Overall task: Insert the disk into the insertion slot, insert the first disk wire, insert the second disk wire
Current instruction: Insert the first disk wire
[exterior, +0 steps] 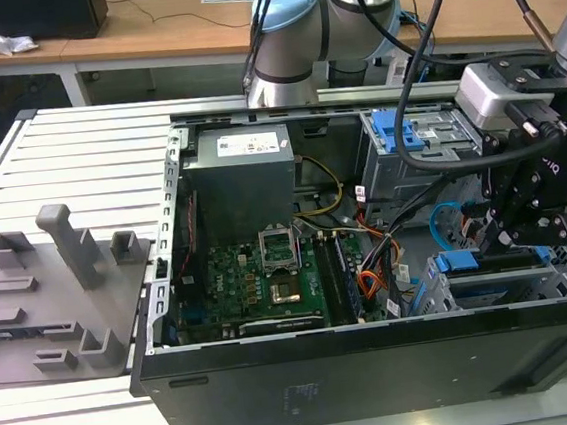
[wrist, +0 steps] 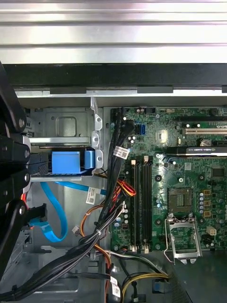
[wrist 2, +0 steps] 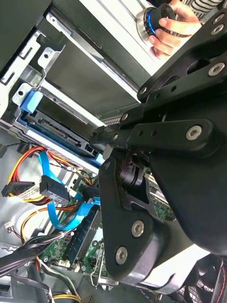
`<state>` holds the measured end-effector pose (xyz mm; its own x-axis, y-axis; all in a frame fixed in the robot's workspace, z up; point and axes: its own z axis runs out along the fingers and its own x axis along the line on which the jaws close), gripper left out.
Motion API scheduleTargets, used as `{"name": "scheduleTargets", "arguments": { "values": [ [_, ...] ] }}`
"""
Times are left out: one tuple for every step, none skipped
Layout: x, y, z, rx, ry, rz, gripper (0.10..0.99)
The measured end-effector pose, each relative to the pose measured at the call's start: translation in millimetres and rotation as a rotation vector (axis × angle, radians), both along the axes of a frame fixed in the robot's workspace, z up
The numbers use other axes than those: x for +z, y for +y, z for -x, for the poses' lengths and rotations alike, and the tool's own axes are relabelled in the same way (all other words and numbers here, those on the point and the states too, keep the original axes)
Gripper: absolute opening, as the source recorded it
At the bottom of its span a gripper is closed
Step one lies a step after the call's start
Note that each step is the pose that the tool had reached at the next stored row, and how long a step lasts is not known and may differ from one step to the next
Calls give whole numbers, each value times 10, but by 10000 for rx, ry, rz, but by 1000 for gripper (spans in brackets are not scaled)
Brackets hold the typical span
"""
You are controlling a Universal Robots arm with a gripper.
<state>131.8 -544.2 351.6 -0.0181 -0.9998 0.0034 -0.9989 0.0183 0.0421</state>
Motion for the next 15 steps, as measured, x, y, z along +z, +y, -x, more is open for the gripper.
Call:
{"name": "scheduleTargets", "arguments": {
  "values": [
    [0, 0, 0, 0, 0, -1, 106],
    [0, 0, -1, 0, 0, -1, 106],
    [0, 0, -10, 3, 0, 0, 106],
    [0, 0, -57, 0, 0, 0, 106],
    [0, 0, -83, 1, 0, 0, 106],
    [0, 0, -110, 0, 0, -1, 106],
    [0, 0, -140, 0, 0, 0, 106],
    [0, 0, -184, 1, 1, 1, 106],
    [2, 1, -195, 1, 0, 4, 106],
    [18, 0, -195, 0, 0, 6, 106],
    [82, 0, -195, -1, 1, 17, 106],
    [126, 0, -195, 0, 0, 25, 106],
    [138, 0, -195, 0, 0, 26, 106],
    [141, 0, -195, 0, 0, 23, 106],
    [141, 0, -195, 0, 0, 23, 106]
  ]
}}
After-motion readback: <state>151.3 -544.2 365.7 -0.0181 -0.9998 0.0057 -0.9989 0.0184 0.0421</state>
